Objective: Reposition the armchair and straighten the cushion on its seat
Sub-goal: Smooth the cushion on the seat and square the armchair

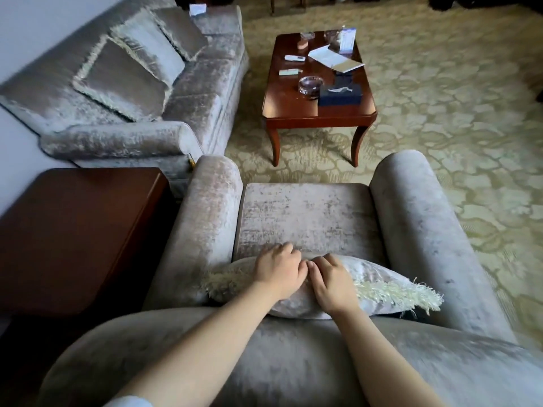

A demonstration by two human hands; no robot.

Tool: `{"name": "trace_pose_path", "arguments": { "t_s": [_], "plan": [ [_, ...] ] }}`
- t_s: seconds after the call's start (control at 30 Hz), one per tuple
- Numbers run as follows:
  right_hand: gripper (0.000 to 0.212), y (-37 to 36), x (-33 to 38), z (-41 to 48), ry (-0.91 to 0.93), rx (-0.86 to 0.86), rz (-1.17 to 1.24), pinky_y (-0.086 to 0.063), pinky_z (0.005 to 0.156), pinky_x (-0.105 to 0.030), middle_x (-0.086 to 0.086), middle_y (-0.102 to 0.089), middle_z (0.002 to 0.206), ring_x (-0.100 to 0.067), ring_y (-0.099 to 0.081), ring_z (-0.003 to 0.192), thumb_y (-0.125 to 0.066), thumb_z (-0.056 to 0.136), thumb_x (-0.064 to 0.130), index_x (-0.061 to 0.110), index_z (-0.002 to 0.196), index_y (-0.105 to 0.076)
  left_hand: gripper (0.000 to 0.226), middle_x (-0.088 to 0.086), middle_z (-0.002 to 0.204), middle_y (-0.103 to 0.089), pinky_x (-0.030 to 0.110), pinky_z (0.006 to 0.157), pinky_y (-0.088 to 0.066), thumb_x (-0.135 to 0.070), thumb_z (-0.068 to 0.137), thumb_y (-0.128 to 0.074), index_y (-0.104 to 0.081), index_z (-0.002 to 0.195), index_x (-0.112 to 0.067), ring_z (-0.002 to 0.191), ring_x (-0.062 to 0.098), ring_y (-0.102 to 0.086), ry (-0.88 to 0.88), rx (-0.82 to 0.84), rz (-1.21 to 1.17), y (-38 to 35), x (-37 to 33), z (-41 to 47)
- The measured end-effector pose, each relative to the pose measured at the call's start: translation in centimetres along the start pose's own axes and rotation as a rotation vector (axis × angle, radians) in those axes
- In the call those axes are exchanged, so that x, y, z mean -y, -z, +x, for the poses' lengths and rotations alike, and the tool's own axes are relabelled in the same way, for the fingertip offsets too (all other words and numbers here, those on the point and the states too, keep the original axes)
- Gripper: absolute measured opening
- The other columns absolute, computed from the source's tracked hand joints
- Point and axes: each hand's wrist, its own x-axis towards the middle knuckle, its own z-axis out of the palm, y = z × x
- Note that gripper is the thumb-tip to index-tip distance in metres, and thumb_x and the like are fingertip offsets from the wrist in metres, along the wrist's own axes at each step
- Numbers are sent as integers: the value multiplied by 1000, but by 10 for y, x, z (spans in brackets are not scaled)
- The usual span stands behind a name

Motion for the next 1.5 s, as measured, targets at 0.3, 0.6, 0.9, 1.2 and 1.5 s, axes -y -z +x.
{"name": "trace_pose_path", "arguments": {
  "t_s": [0.3, 0.6, 0.9, 1.2, 1.5],
  "plan": [
    [24, -23, 22, -6, -73, -65, -182, -43, 75, -42, -20, -59, 92, -39, -55, 89, -53, 92, 24, 4, 87, -64, 38, 10, 109, -61, 40, 87, -37, -37, 91, -39, -64, 102, -10, 105, 30, -52, 100, 2, 83, -7, 9, -31],
    [26, -17, 13, -1, -86, -19, -228, -42, 81, -41, -11, -68, 97, -33, -57, 97, -43, 96, 25, 11, 94, -65, 8, 3, 76, -66, 33, 67, -48, -24, 72, -68, -67, 72, -16, 73, 24, -63, -2, 7, 100, -3, -7, -7],
    [46, -12, 3, 25, -80, -71, -223, -45, 73, -41, -9, -70, 84, -33, -61, 85, -26, 88, 33, 11, 77, -64, 20, 2, 64, -64, 27, 58, -49, -25, 70, -48, -64, 60, -16, 62, 24, -62, 12, -87, 59, -15, -4, 22],
    [30, 21, -11, 26, -135, -58, -245, -45, 79, -42, -14, -68, 95, -34, -59, 94, -38, 97, 23, 7, 86, -62, 20, 2, 61, -65, 27, 55, -48, -26, 62, -80, -65, 60, -14, 58, 23, -63, -42, -100, 29, 0, -36, 24],
    [31, 17, 3, 19, 20, -44, -245, -50, 78, -41, -11, -70, 97, -33, -62, 92, -41, 90, 22, 9, 100, -67, 16, -1, 66, -64, 26, 52, -48, -31, 69, -72, -63, 64, -18, 62, 20, -62, 3, -175, 7, -2, -20, 15]
  ]
}}
